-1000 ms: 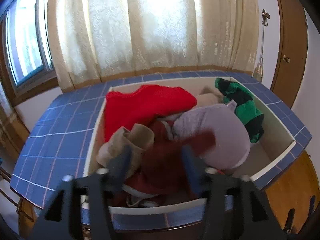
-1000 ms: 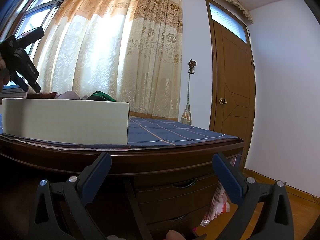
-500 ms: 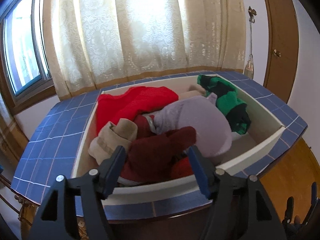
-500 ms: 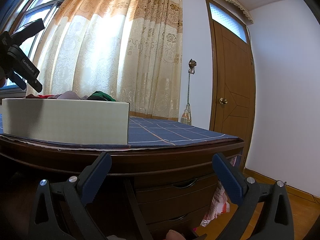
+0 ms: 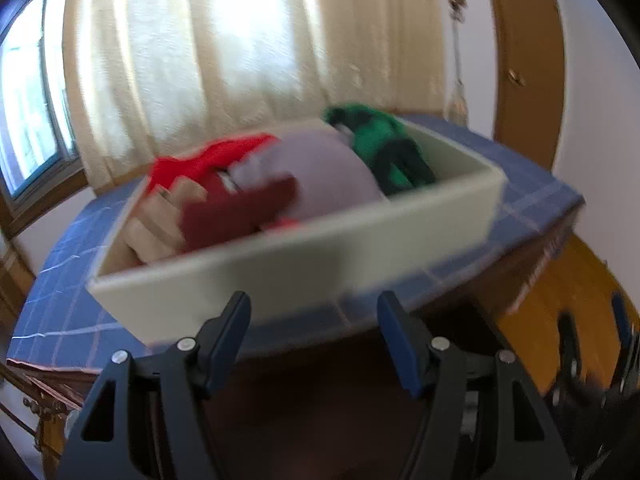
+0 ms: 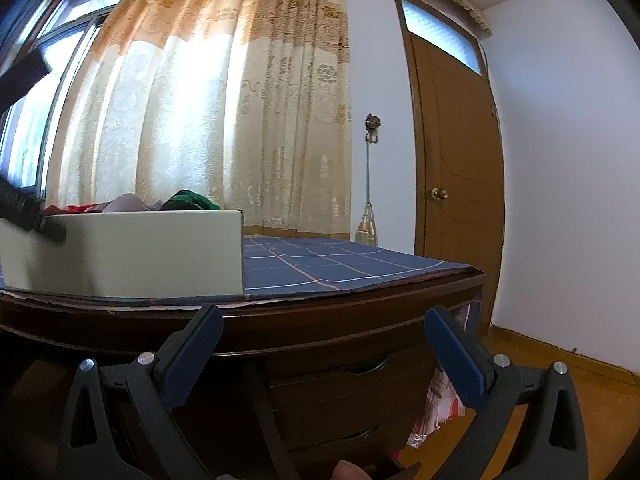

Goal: Take underwear out of drawer
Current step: 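Move the empty left gripper back down into the drawer to the white sock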

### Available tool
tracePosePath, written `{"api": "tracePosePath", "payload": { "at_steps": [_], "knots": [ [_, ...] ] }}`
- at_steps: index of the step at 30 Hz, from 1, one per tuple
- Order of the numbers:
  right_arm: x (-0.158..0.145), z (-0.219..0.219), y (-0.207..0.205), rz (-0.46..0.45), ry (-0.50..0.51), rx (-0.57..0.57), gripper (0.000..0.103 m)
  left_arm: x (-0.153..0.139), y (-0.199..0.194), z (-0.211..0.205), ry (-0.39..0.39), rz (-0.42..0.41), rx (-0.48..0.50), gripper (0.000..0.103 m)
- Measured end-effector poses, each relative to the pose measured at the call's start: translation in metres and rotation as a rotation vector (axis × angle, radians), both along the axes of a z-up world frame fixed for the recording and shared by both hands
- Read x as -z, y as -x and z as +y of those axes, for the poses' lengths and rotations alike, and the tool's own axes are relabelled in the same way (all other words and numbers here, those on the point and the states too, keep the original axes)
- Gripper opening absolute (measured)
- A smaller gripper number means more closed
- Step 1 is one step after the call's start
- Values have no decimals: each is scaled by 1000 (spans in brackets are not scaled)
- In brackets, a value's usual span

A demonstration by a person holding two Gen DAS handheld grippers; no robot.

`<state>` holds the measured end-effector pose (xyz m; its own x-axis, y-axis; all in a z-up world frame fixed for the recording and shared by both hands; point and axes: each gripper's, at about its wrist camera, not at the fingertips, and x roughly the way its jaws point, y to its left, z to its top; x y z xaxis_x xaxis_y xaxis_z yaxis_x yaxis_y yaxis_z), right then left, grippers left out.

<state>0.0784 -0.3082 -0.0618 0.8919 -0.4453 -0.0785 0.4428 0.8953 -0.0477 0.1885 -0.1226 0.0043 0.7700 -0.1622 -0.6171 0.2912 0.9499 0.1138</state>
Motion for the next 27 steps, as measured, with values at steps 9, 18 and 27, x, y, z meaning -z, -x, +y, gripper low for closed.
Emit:
{"api": "tracePosePath", "payload": {
  "at_steps": [9,18,27],
  "knots": [
    [-3,-14,3,-17,-72,48,102,76,13,-52,-86,242,131,66],
    [-2,-19,4,-23,-94,68,102,129,-1,-86,-48,559,218,66],
    [-2,-19,6,-39,-97,71,102,154,-5,-118,-67,702,285,66]
  ]
}}
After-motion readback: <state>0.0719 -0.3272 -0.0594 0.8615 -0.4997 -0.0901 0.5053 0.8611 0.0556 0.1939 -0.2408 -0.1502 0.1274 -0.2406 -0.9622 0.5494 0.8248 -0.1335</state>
